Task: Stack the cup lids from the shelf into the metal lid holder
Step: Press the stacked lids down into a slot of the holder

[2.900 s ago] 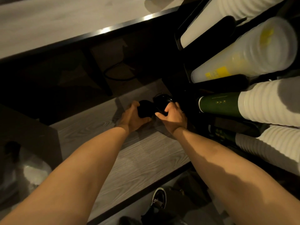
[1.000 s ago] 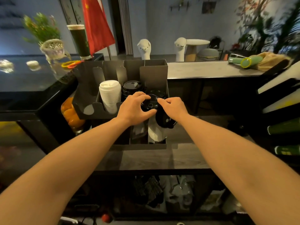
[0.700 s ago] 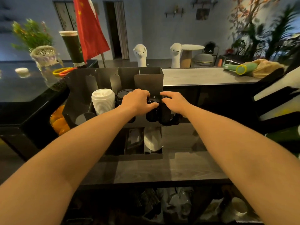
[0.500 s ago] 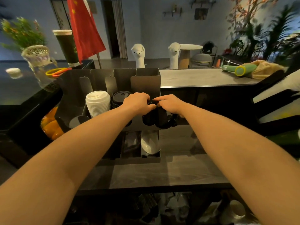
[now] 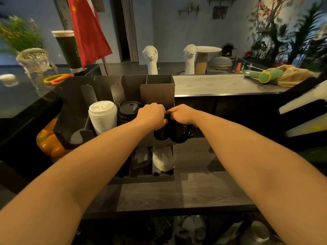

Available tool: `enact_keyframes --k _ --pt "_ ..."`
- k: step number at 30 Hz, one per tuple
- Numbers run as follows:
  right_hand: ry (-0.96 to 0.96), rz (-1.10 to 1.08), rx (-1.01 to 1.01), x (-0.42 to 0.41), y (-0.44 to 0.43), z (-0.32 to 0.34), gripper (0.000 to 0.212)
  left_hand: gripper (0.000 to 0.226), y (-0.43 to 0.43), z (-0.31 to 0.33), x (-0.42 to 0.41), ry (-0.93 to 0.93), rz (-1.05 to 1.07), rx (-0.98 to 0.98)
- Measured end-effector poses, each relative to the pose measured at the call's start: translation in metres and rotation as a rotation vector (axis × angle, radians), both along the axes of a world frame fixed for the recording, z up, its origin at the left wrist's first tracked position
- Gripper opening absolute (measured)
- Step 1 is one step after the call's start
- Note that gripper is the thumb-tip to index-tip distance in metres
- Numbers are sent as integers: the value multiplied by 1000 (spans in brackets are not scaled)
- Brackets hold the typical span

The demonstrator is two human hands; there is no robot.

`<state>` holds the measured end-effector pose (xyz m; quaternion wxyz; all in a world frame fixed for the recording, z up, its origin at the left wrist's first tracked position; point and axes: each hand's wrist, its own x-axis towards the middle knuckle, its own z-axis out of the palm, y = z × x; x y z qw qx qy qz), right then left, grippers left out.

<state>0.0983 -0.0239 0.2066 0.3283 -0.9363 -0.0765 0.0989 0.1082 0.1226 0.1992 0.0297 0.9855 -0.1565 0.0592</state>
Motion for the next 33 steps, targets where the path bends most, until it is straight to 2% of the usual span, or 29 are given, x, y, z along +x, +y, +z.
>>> enact_keyframes --k 6,11,18,24,27,30,33 --pt "-10 19 -17 0 0 -3 43 26 3 -6 -2 54 -44 -129" --pt "-133 -38 97 -6 -5 -7 43 33 9 -1 -11 -119 -116 -286" --pt "-260 -316 417 -25 -2 -14 17 37 20 -13 -44 -224 -292 -548" --pt "-112 -507 792 -40 30 -14 11 53 35 -31 -70 -298 -383 -539" --pt "-43 -537 915 -42 48 -10 21 56 46 -28 -74 -320 -367 -570" --pt "19 -518 957 -43 65 -3 18 56 62 -22 -74 -331 -345 -584" --pt "-53 -411 858 -39 78 5 9 53 81 -14 -69 -345 -319 -593"
